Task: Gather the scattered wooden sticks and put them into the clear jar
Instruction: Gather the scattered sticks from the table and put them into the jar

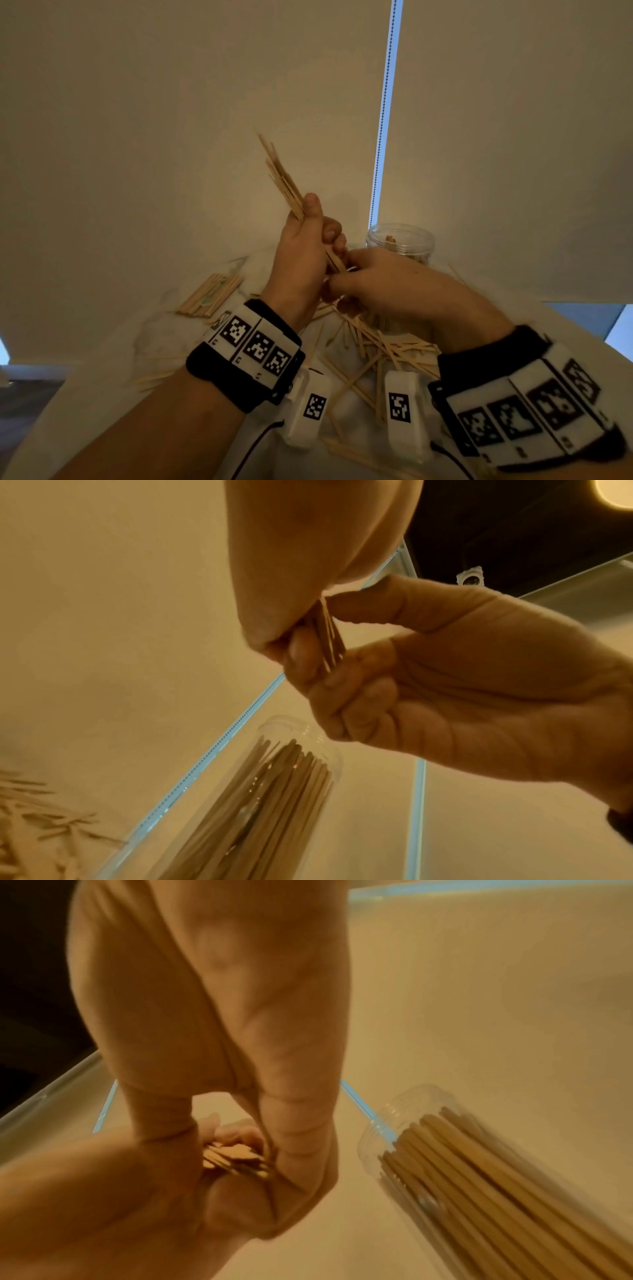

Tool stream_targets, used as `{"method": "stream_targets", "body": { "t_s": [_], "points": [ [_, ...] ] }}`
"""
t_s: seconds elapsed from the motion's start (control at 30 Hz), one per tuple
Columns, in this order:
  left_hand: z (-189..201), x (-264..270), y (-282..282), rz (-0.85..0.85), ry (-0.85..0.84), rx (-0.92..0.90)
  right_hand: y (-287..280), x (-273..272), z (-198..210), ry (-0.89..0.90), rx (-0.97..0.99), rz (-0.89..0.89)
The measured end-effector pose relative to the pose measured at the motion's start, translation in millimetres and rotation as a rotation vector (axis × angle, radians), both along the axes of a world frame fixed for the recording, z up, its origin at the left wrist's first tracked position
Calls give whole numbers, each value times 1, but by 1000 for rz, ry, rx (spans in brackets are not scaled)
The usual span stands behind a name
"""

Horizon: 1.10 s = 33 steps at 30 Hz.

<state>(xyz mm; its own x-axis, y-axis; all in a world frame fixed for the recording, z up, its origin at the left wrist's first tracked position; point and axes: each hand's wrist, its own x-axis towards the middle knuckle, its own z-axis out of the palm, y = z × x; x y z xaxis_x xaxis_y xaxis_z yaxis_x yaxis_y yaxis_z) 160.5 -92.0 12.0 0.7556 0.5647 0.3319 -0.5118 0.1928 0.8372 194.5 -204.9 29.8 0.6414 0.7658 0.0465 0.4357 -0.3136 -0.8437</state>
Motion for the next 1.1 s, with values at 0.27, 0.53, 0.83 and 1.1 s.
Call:
{"method": "stream_targets", "body": {
  "t_s": [0.27,0.53,0.83,1.1],
  "points": [
    [-2,-1,-12,-77,200,225,-1,9,1,-320,-12,-59],
    [14,-7,-2,-181,110,60,1,7,0,-482,-75,-9],
    [17,-7,7,-115,-108,-159,6,1,-3,-382,-137,14],
    [19,-10,17,-26,-116,-292,0,-6,5,-348,-118,45]
  ]
}}
